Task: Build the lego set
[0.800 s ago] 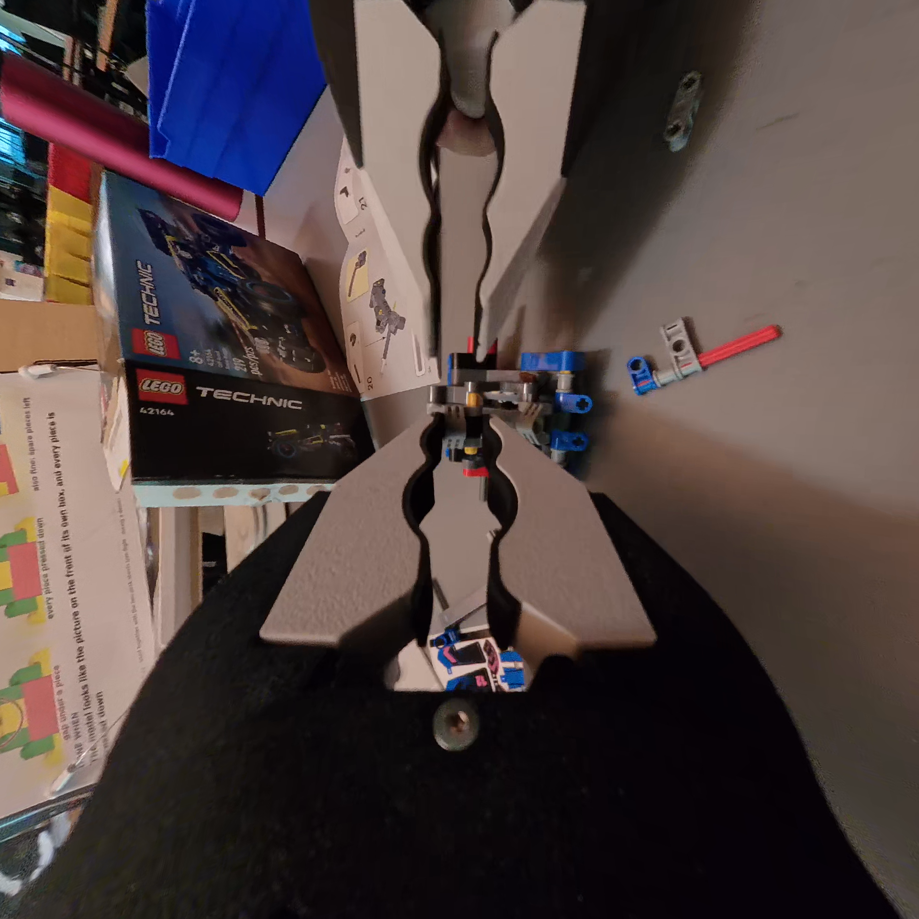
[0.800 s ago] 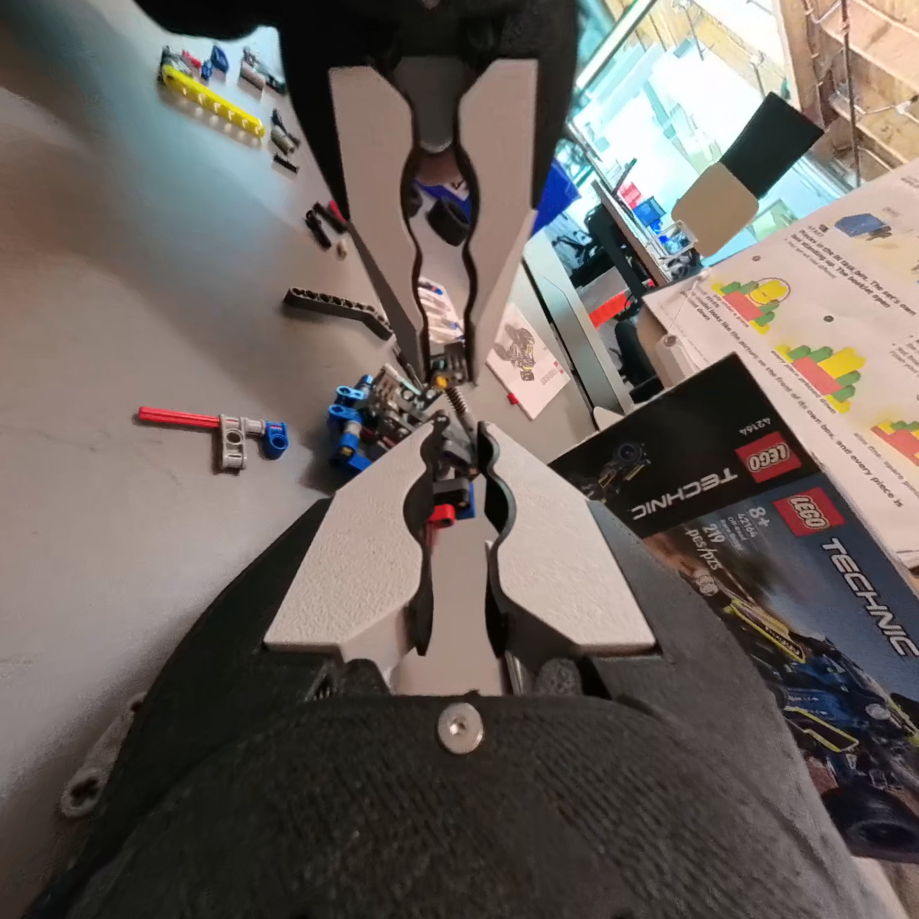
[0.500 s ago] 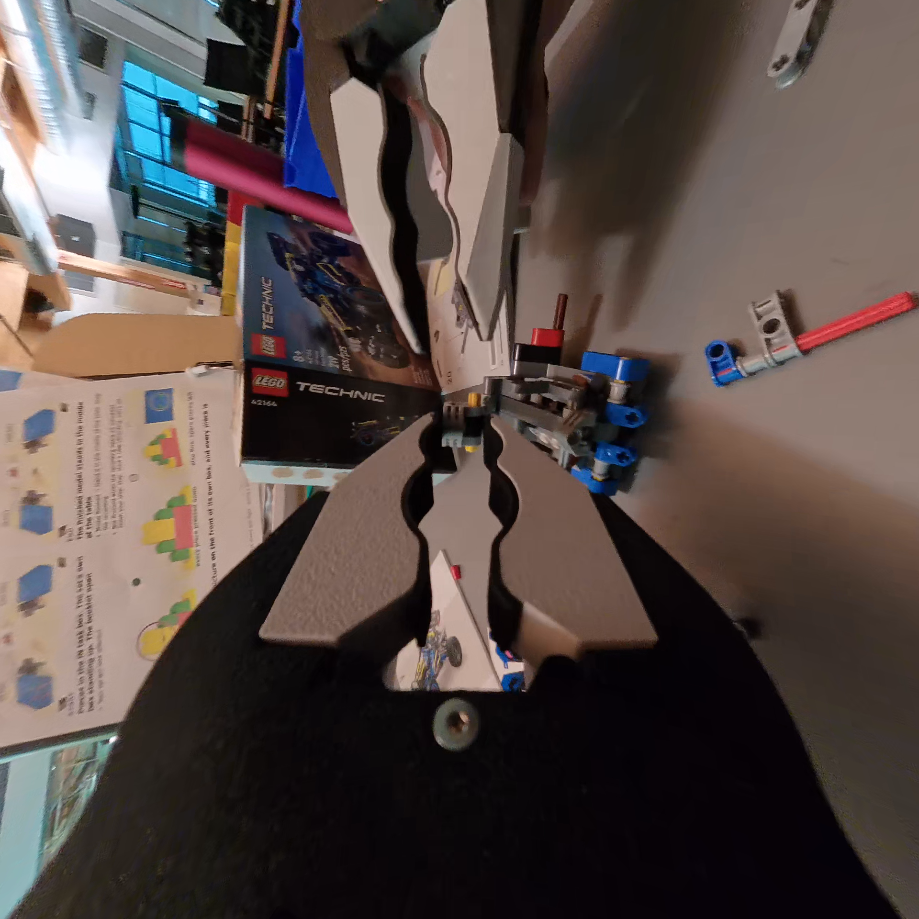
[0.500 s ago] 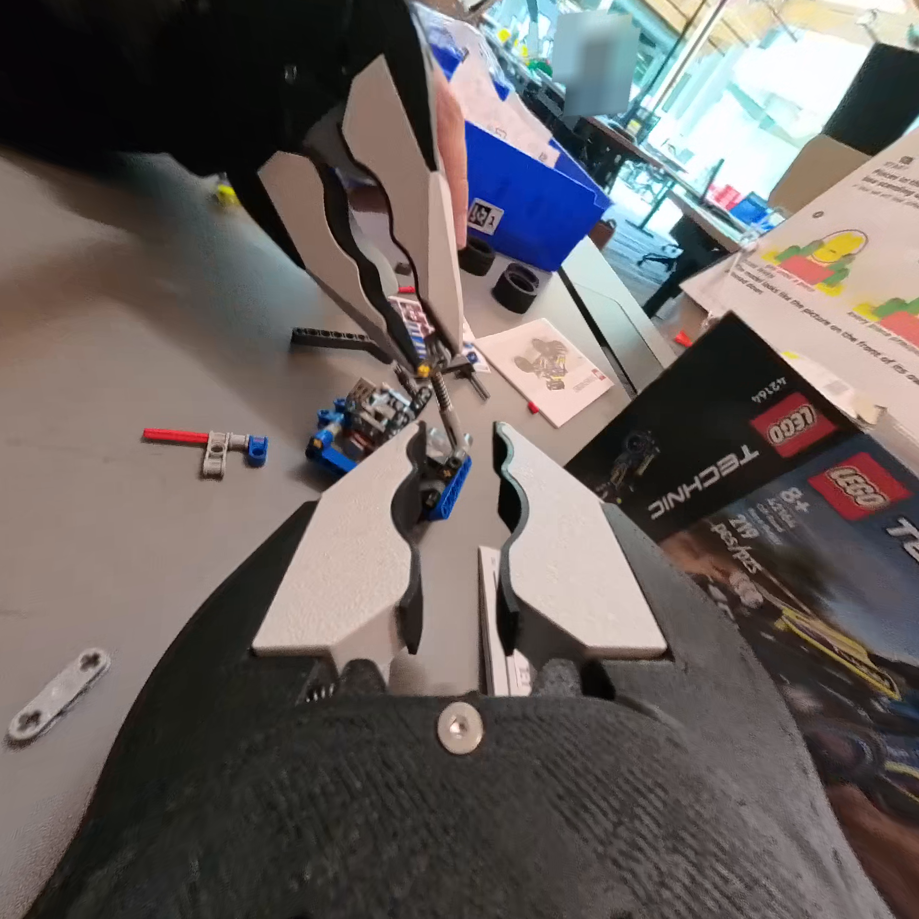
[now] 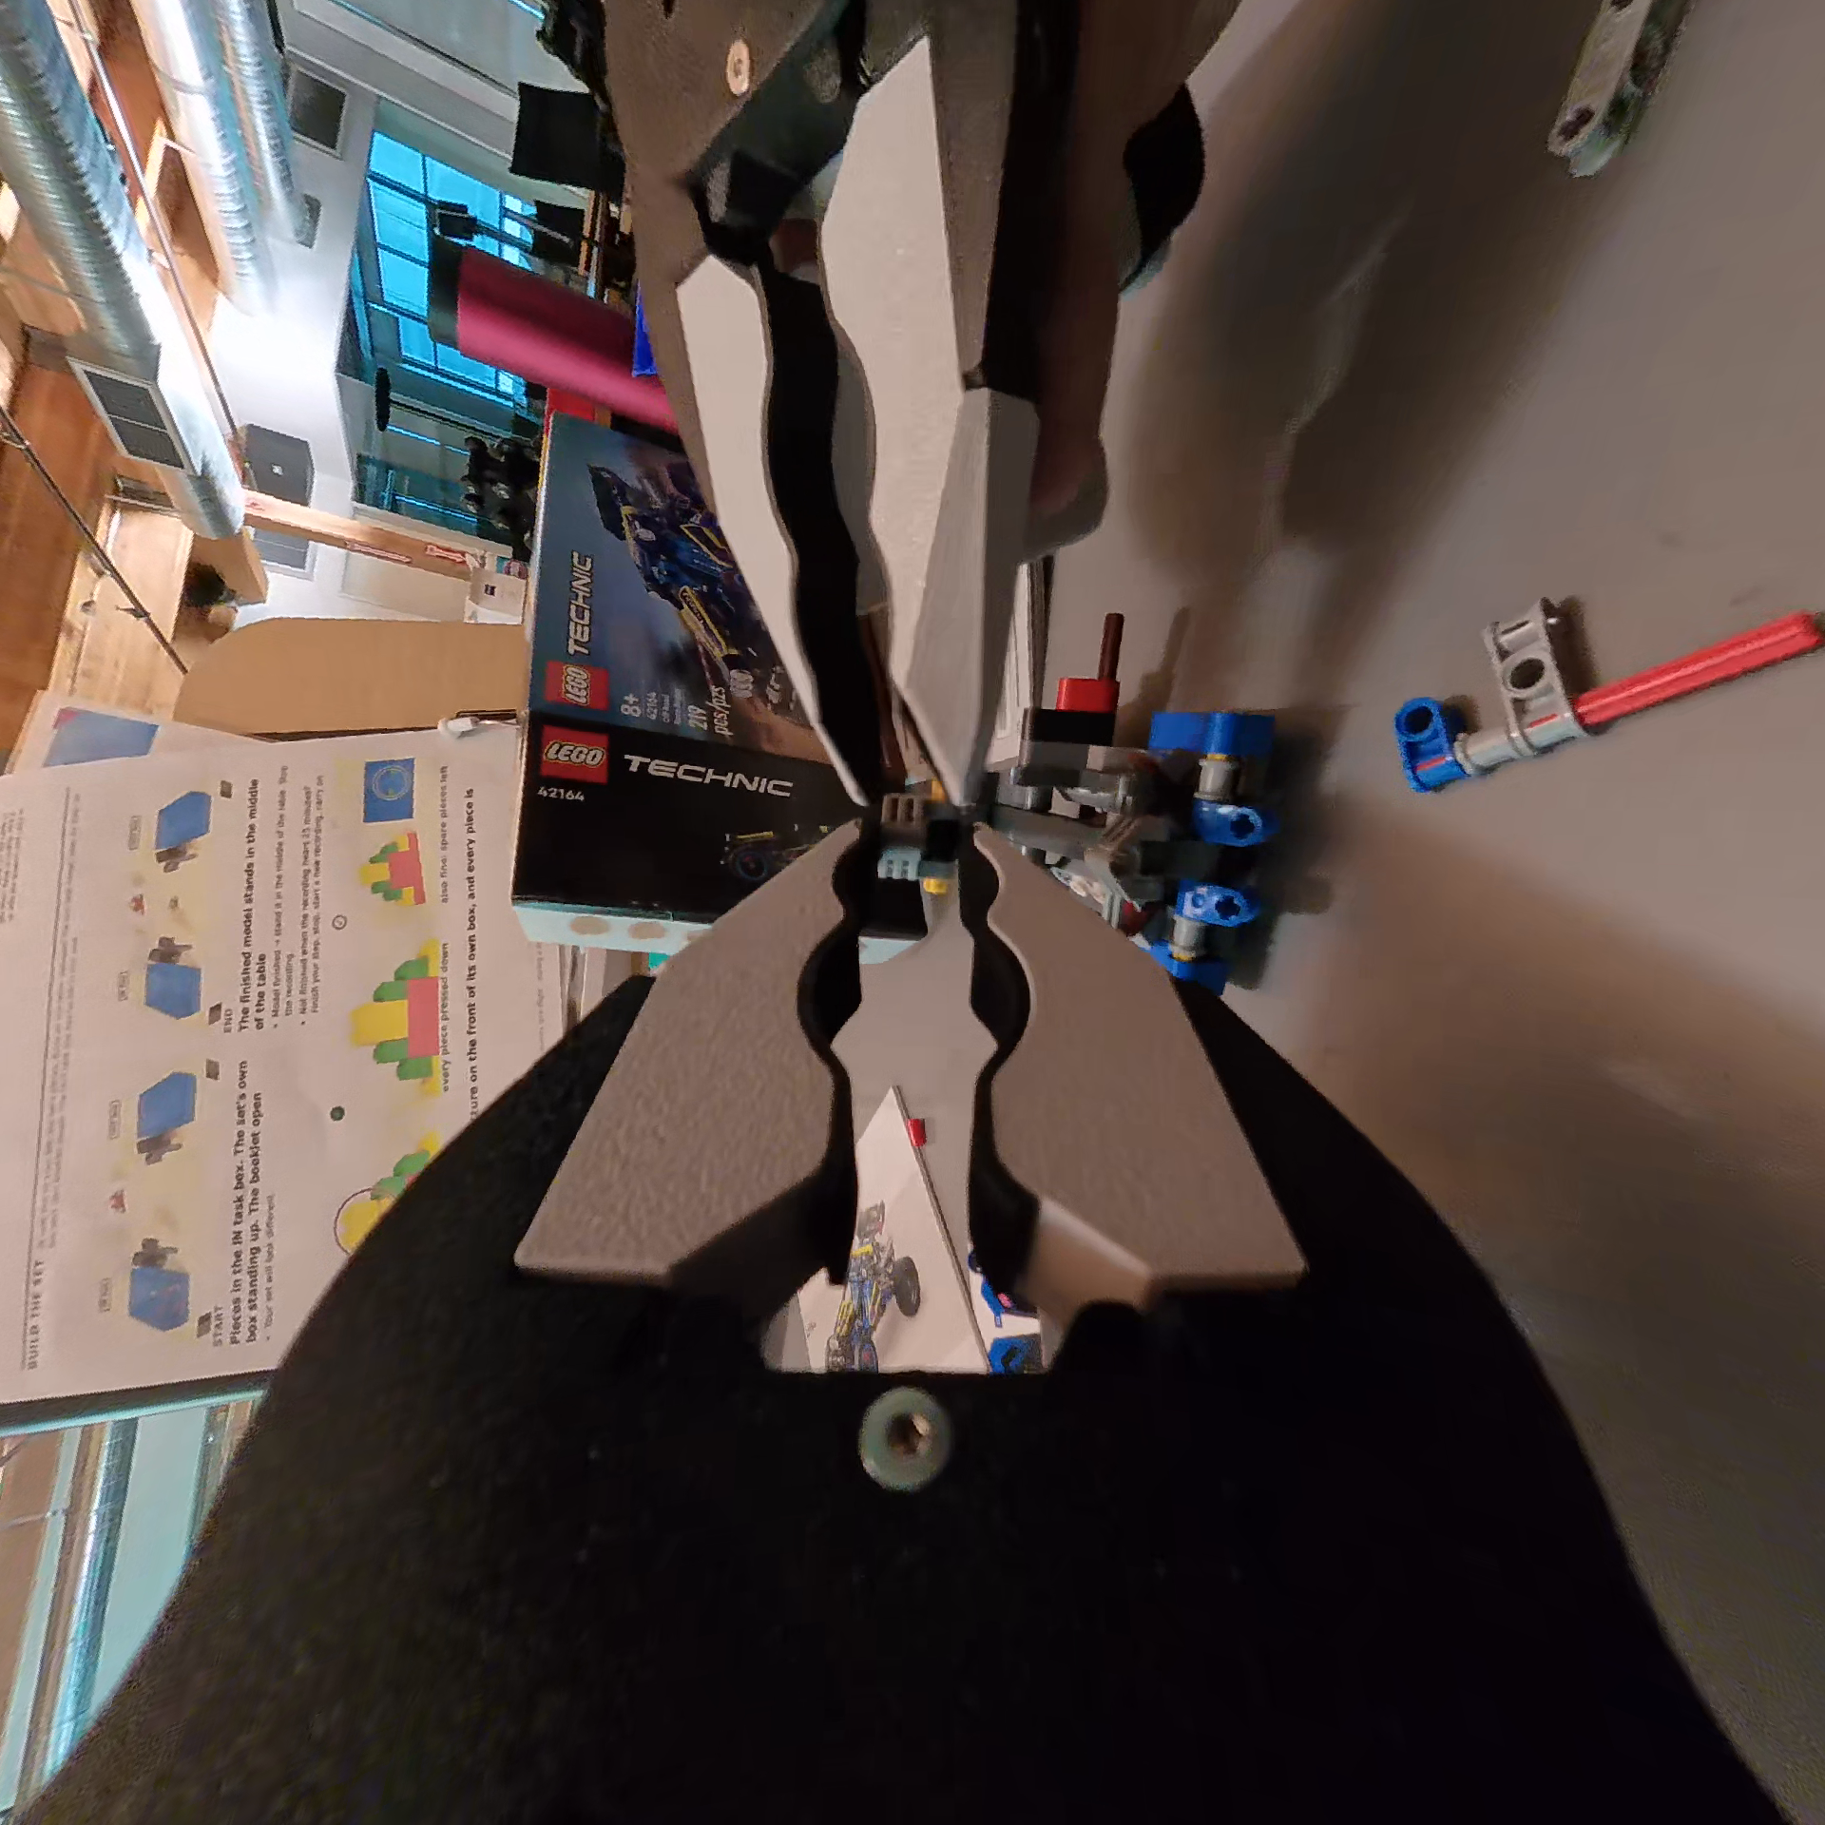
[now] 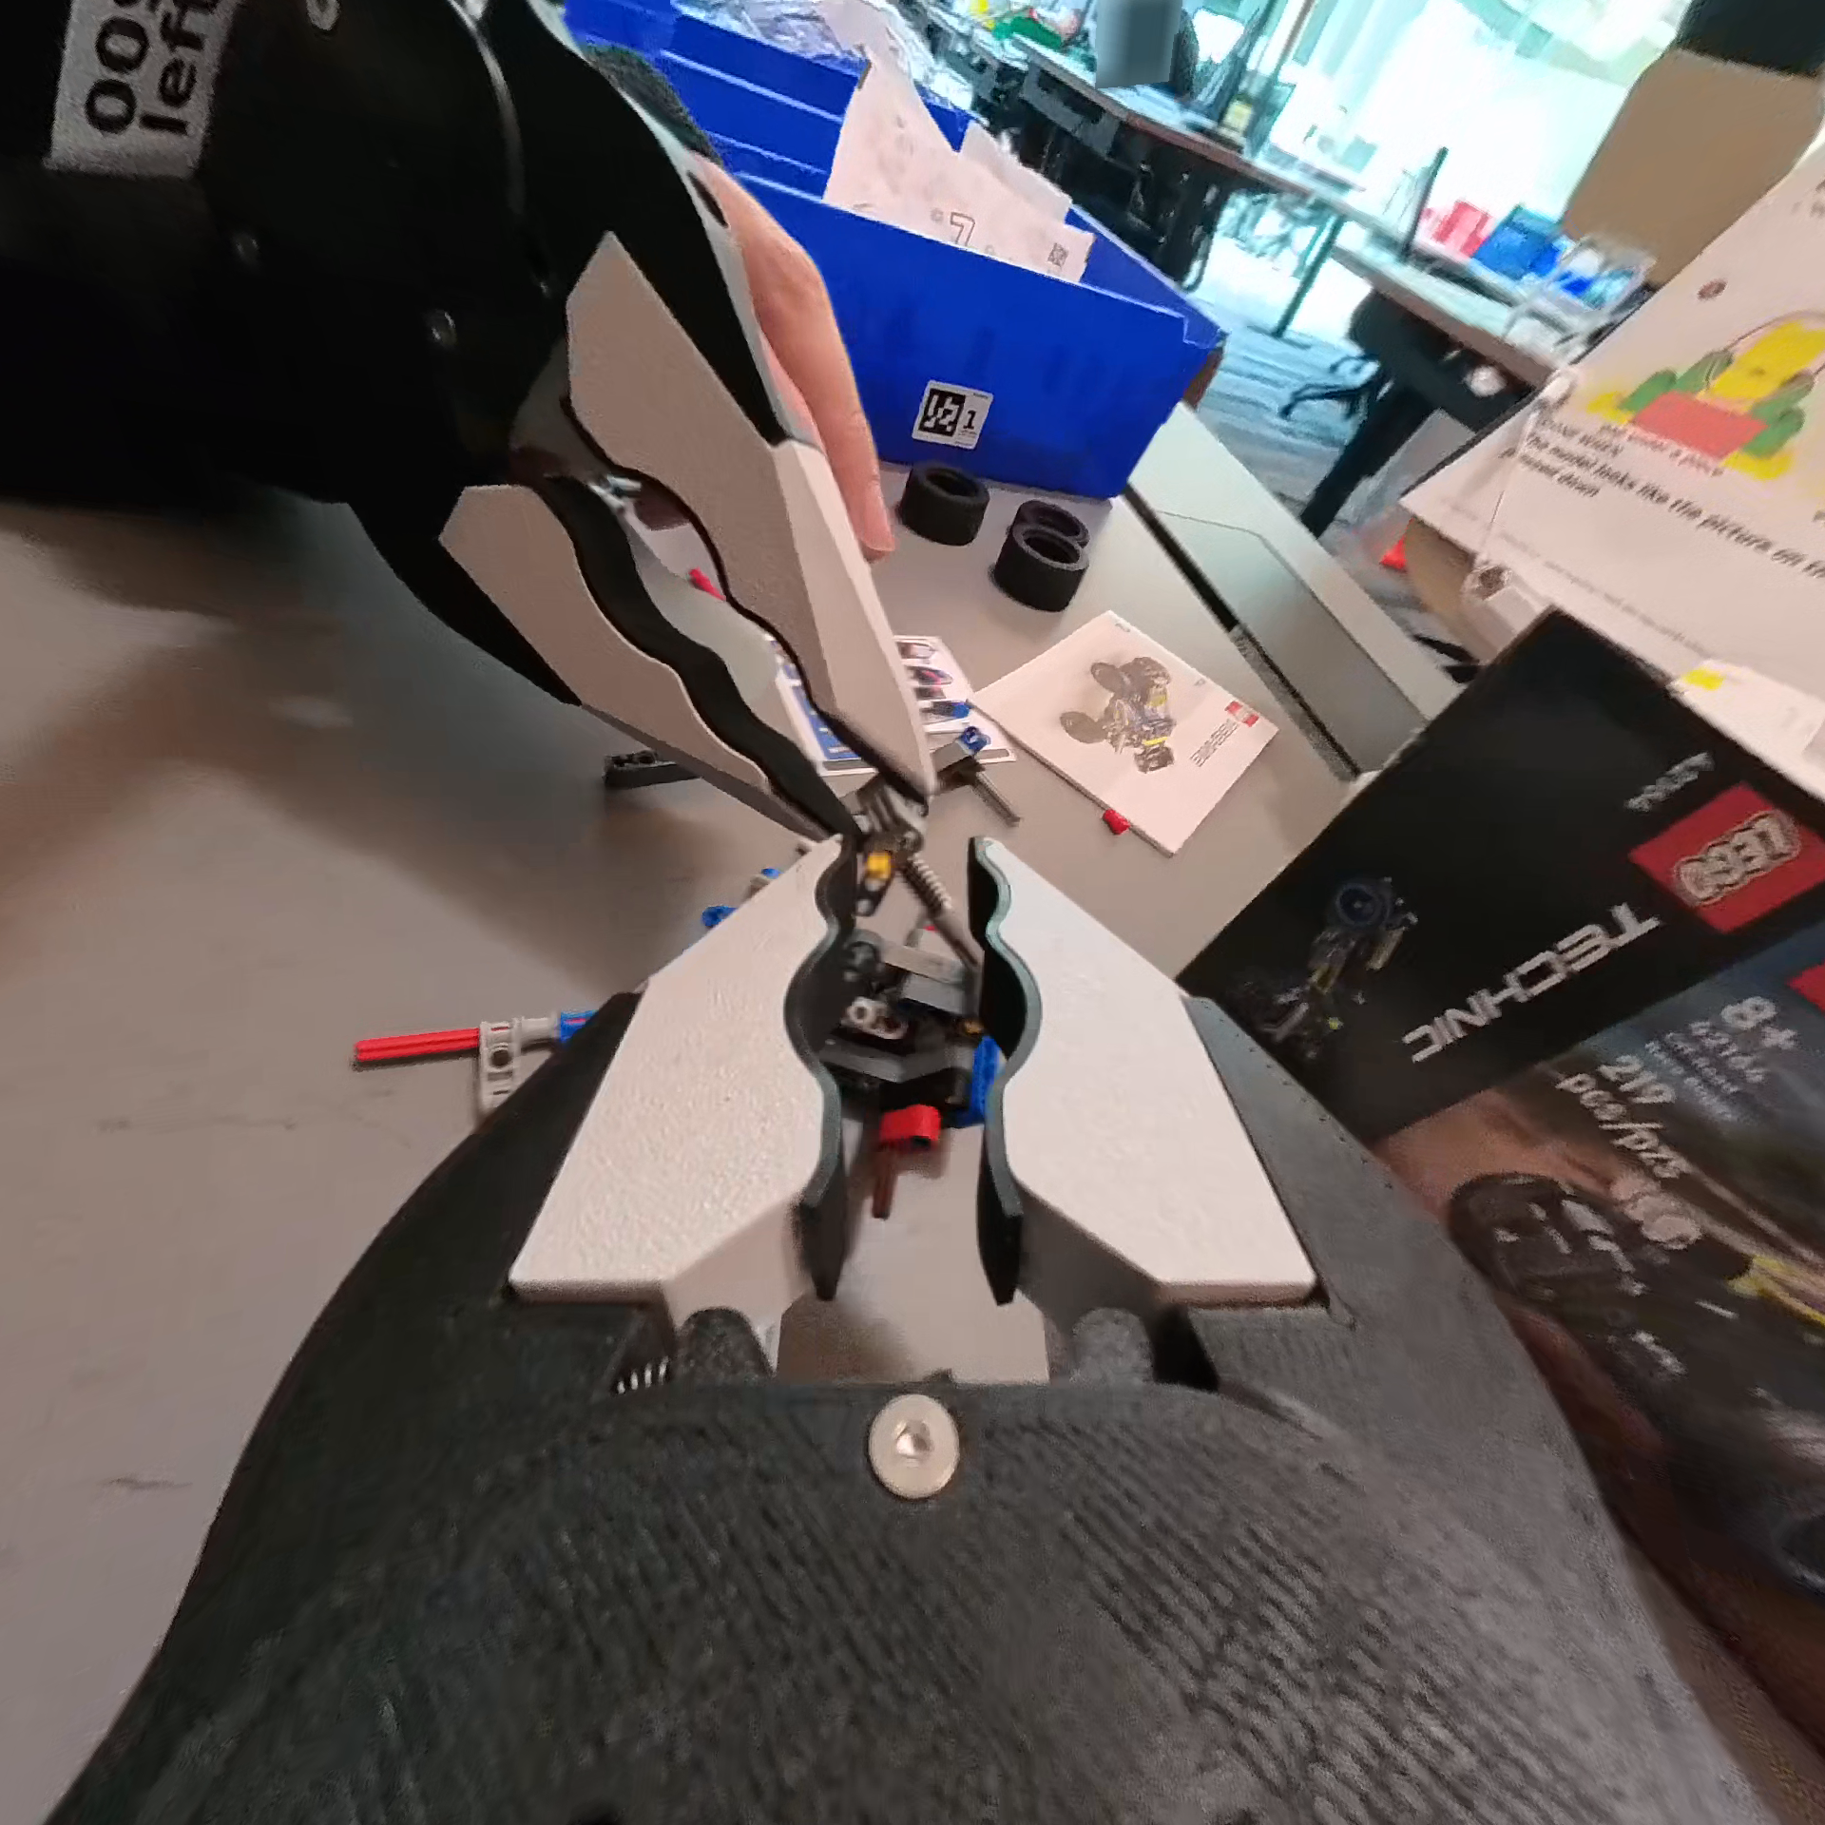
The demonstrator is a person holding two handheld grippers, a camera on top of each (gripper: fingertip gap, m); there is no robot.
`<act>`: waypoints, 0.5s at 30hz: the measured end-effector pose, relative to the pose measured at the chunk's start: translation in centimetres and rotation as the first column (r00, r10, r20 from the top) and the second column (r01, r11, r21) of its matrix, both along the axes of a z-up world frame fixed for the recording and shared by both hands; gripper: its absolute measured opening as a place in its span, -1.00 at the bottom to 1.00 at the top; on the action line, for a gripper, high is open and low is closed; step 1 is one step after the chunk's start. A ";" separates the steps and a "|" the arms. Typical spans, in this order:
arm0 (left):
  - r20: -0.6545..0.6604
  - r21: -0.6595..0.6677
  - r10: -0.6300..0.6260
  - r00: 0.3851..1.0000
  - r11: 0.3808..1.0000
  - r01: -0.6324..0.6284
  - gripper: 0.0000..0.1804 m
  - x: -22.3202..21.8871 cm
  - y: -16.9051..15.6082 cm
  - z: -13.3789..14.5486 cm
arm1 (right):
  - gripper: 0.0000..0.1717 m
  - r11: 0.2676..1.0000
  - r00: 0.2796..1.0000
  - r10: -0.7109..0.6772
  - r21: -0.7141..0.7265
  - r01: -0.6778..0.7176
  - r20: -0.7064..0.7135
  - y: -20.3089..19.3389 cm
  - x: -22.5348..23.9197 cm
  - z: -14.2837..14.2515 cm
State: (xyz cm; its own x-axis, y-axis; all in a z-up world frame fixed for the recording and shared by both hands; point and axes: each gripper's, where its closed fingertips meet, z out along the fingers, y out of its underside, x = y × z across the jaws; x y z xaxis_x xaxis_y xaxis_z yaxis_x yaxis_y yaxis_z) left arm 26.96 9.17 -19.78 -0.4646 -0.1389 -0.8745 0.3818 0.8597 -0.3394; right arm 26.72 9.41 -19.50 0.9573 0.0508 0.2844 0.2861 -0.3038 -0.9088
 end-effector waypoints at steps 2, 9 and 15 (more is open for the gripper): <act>0.005 -0.004 0.002 1.000 1.000 -0.002 -0.87 0.0 0.0 0.0 | -0.77 0.999 0.999 0.009 -0.035 -0.011 -0.038 0.1 -0.4 -0.8; 0.007 -0.005 -0.005 1.000 1.000 0.005 -0.87 0.0 -0.3 -0.2 | -0.86 1.000 0.996 -0.022 -0.019 0.021 -0.088 -0.2 -0.4 -1.1; 0.015 -0.002 -0.005 1.000 1.000 0.005 -0.87 0.1 -0.4 -0.6 | -0.89 0.998 0.979 -0.057 0.016 0.061 -0.197 -0.3 -0.1 -0.6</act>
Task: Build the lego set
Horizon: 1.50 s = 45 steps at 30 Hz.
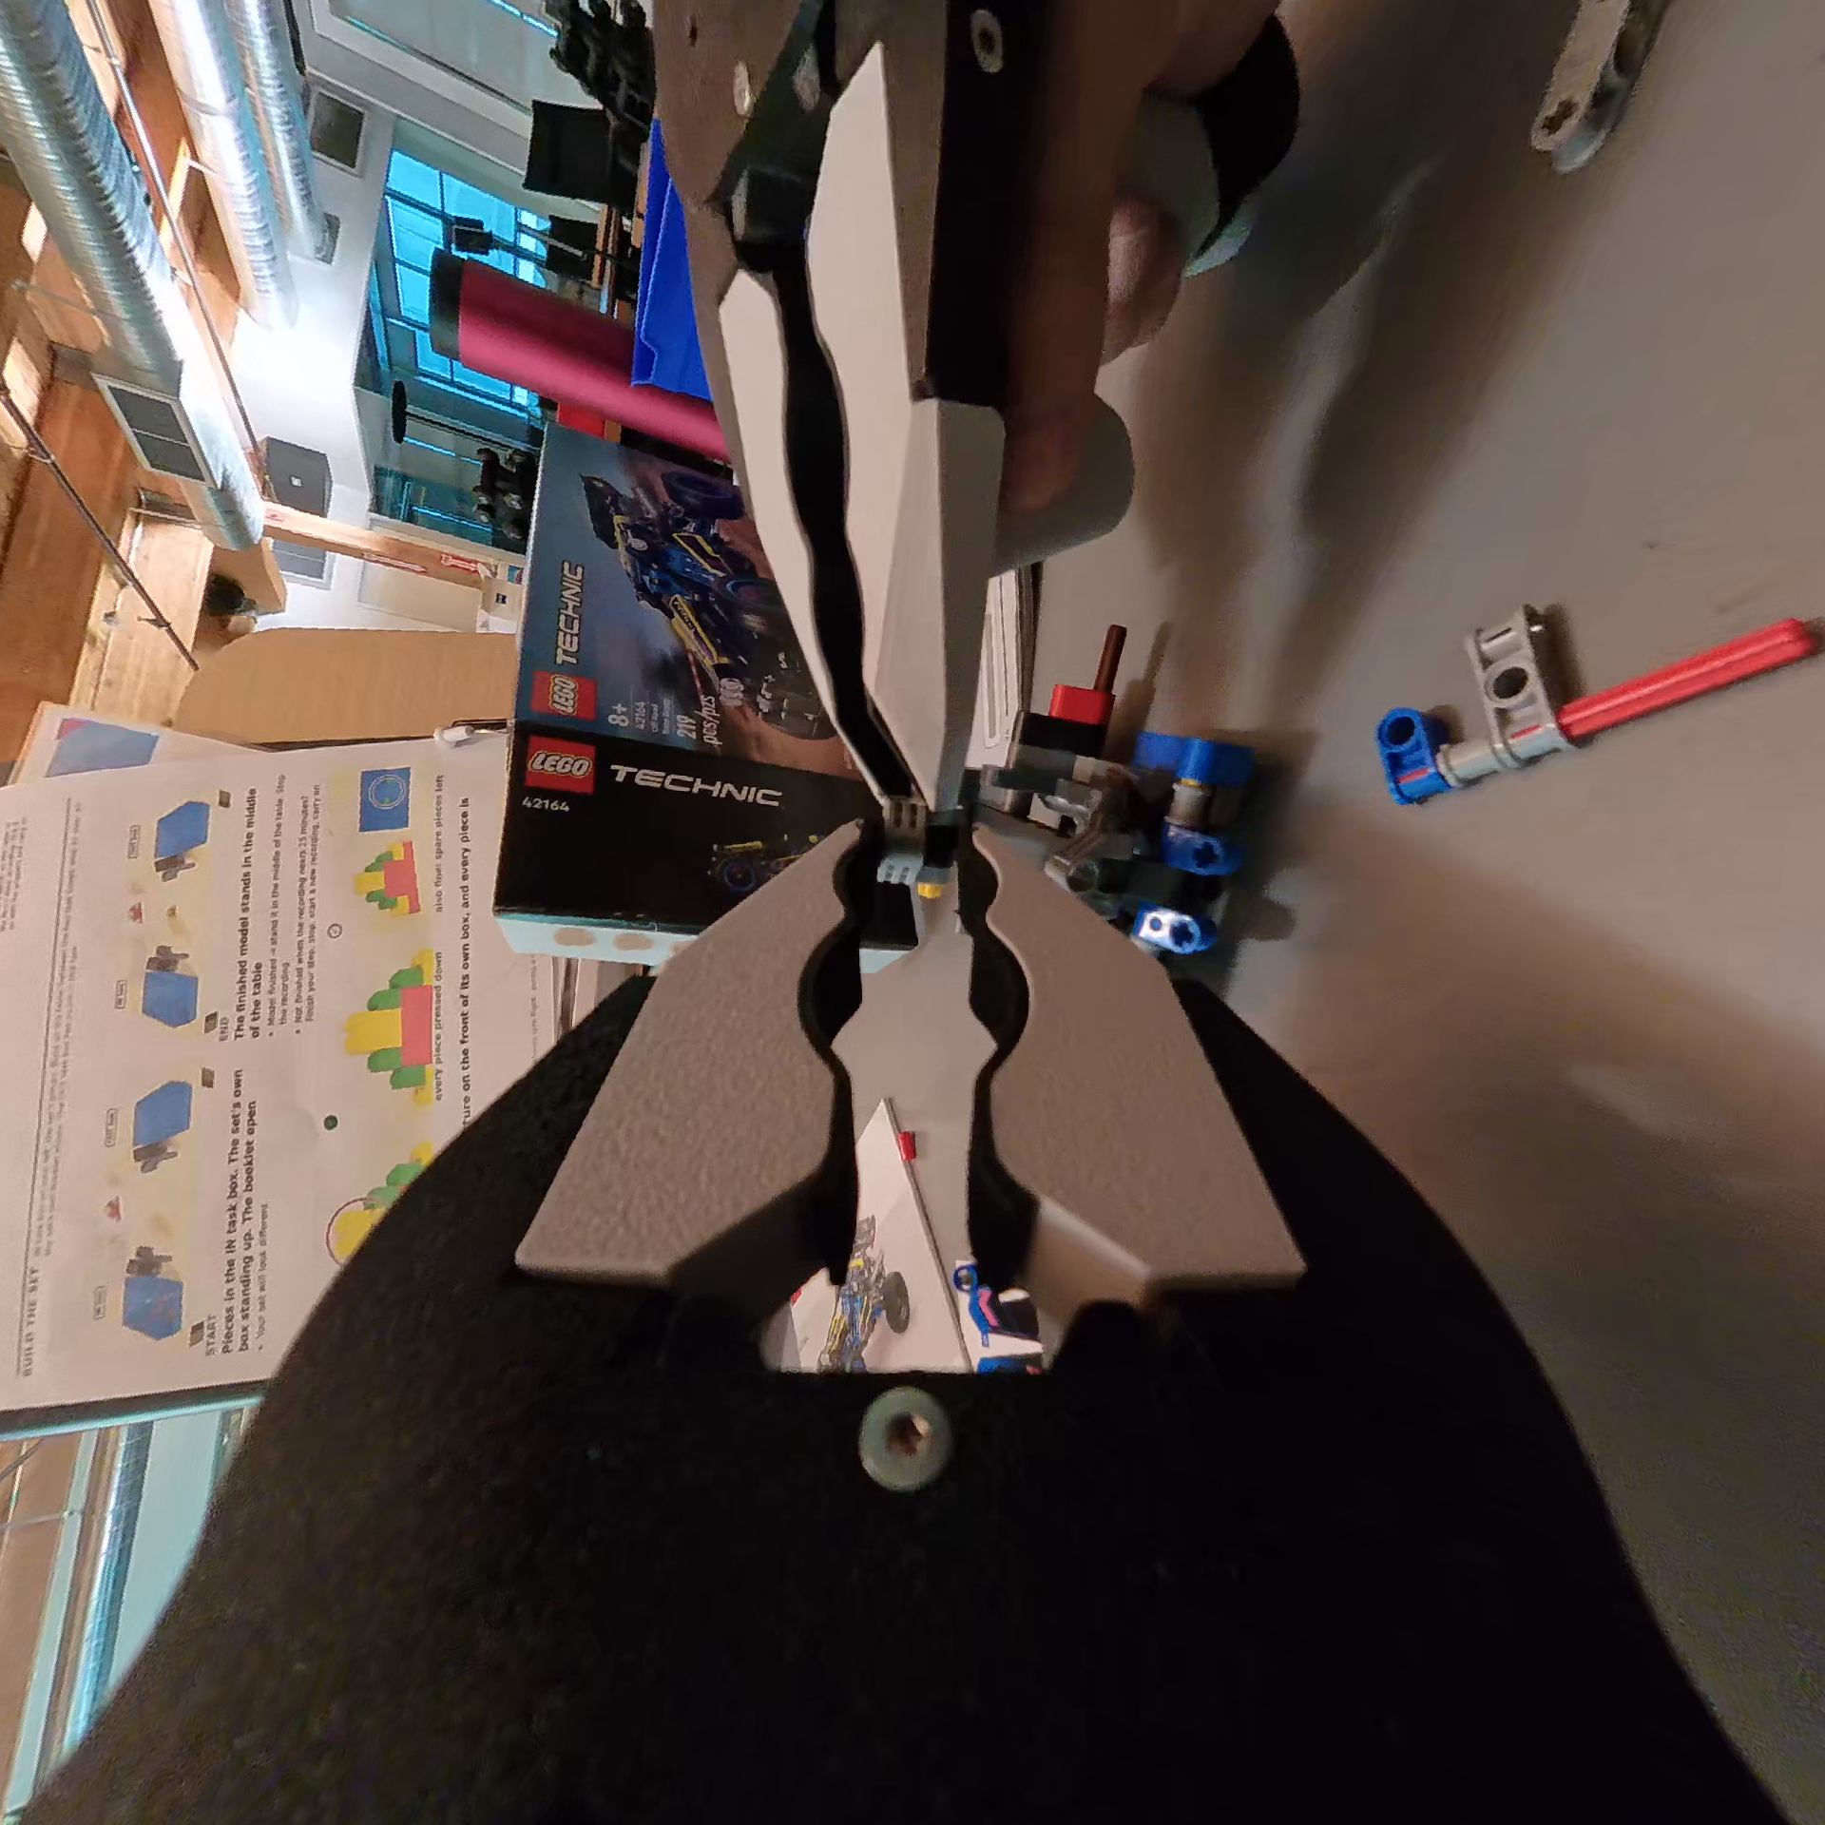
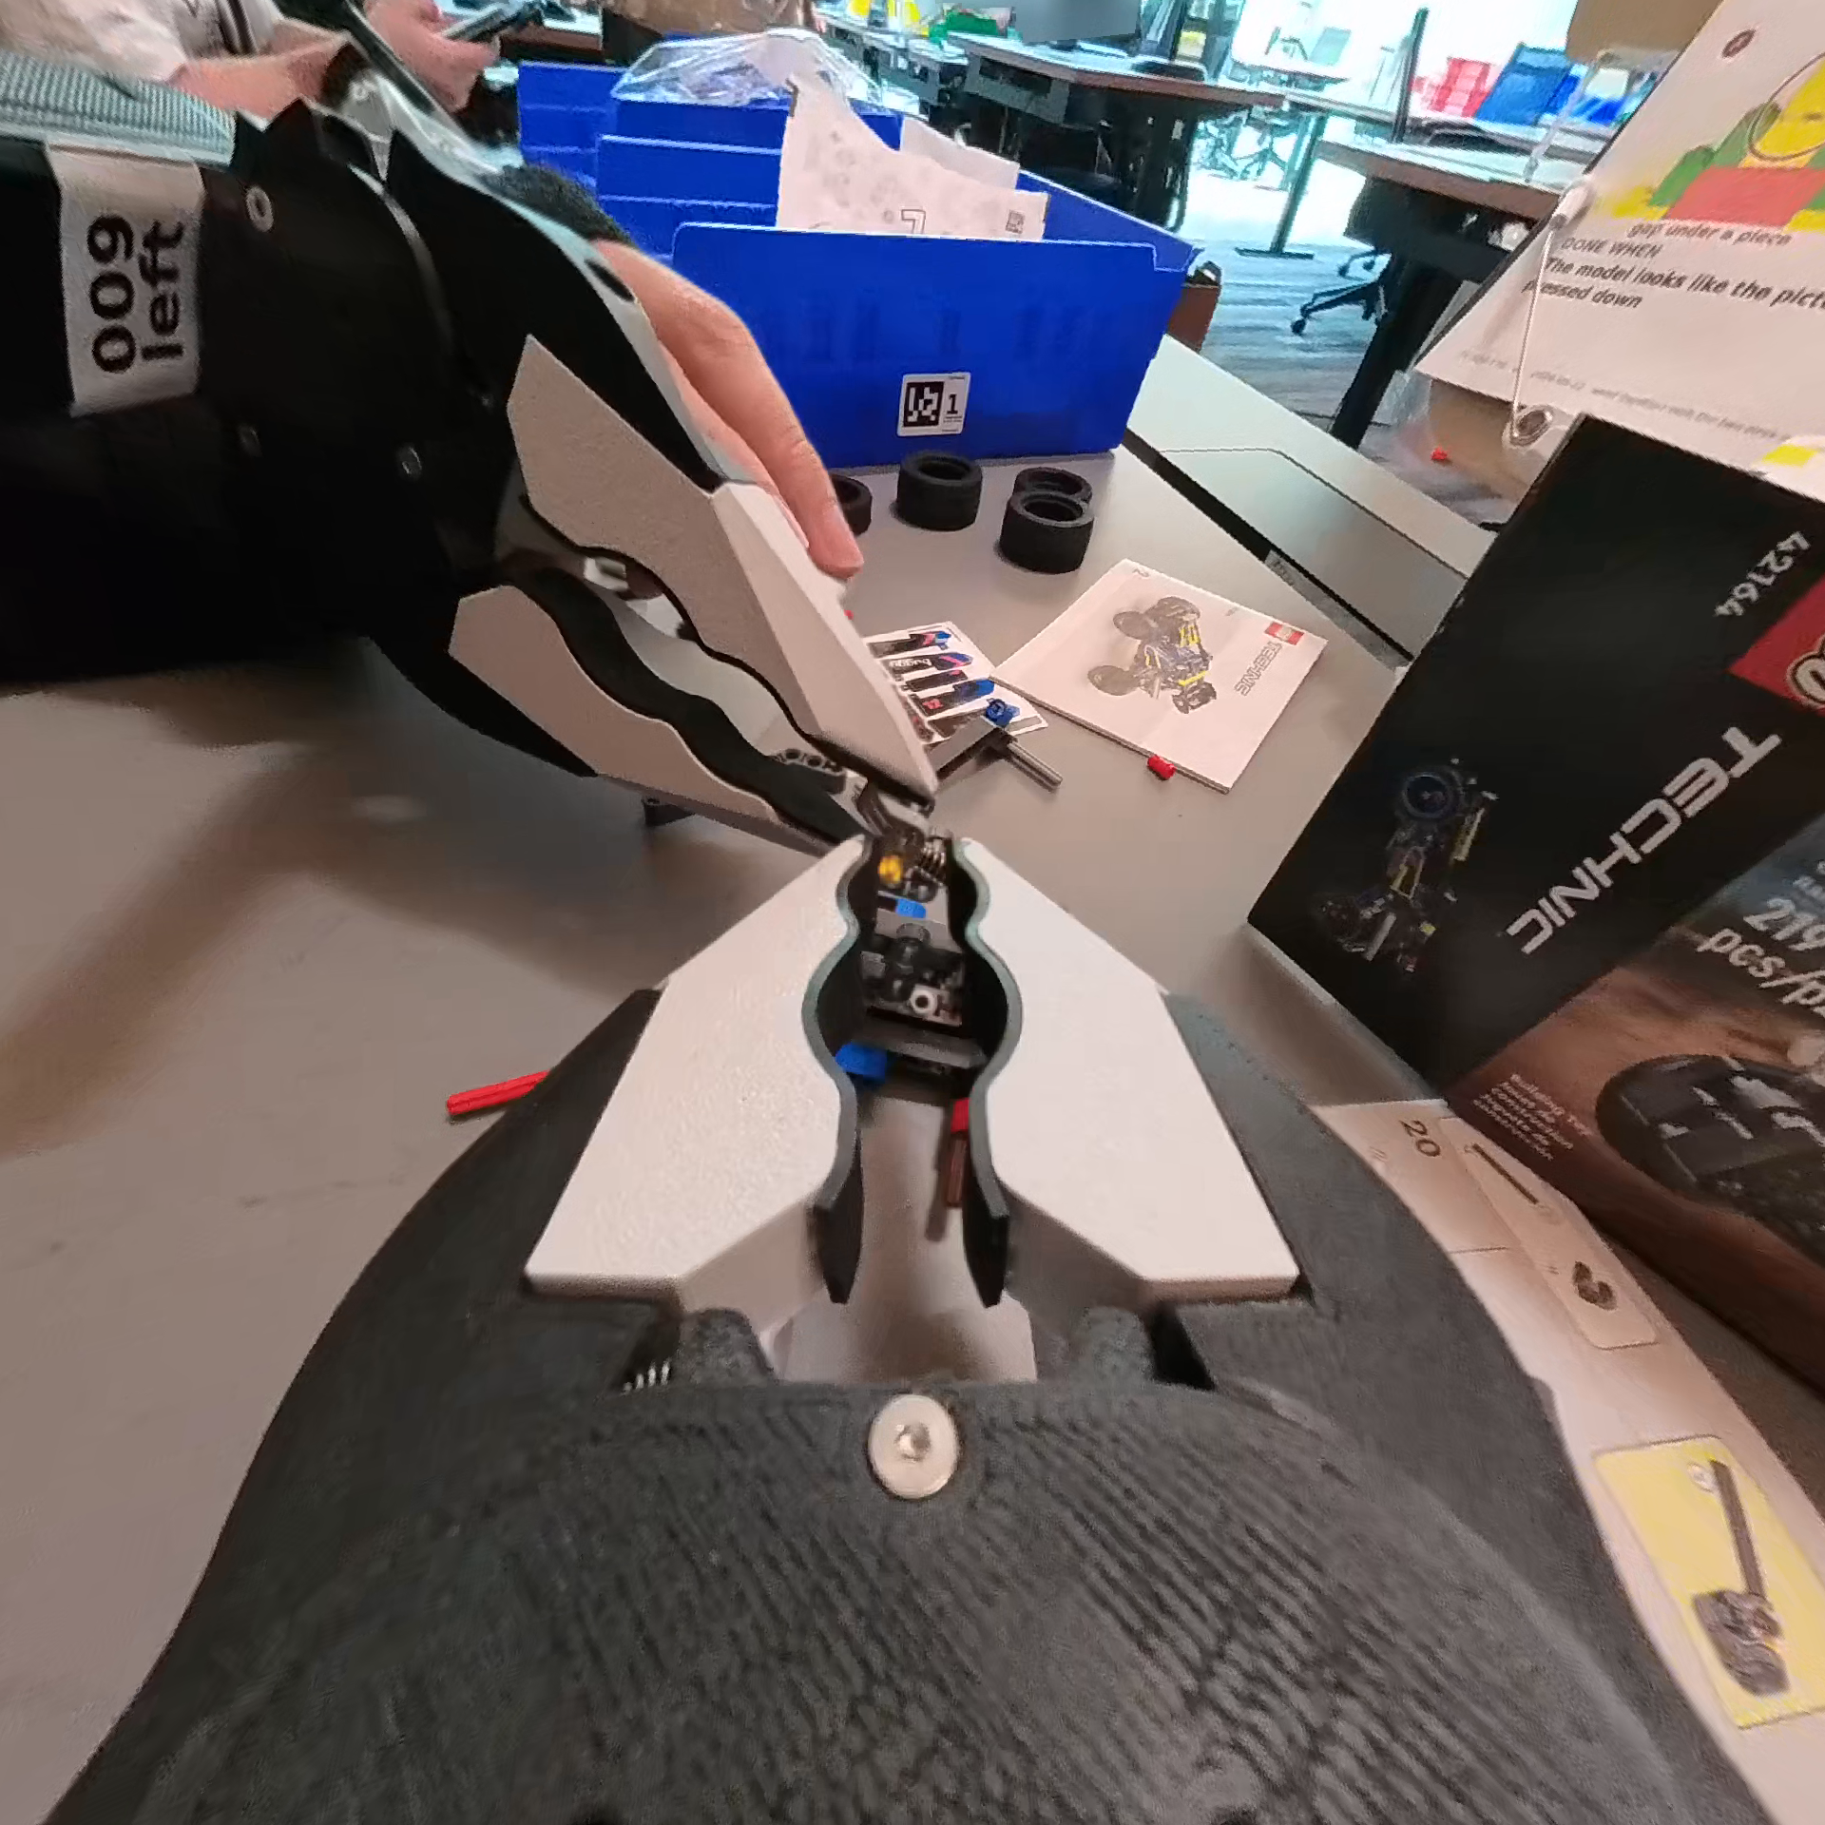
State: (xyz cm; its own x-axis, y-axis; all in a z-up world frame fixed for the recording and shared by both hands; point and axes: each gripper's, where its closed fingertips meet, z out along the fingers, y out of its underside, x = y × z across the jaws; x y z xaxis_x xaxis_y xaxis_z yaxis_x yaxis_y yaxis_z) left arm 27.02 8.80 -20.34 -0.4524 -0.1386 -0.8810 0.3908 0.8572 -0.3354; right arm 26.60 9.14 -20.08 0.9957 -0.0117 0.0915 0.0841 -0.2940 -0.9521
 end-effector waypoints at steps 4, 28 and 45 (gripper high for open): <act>0.001 -0.007 0.001 1.000 1.000 -0.001 -0.88 0.0 -0.2 0.0 | -0.95 1.000 1.000 -0.010 -0.004 0.010 -0.001 0.1 0.0 -0.2; 0.016 -0.066 -0.029 0.999 0.997 0.030 -0.92 -0.3 -1.3 0.0 | -1.00 0.984 0.979 -0.178 0.009 0.178 0.103 -1.3 -0.4 0.0; 0.178 -0.132 -0.004 0.984 0.991 0.028 -0.92 -0.1 -1.1 0.6 | -1.00 0.928 0.826 -0.358 0.067 0.367 0.435 -6.7 4.2 0.2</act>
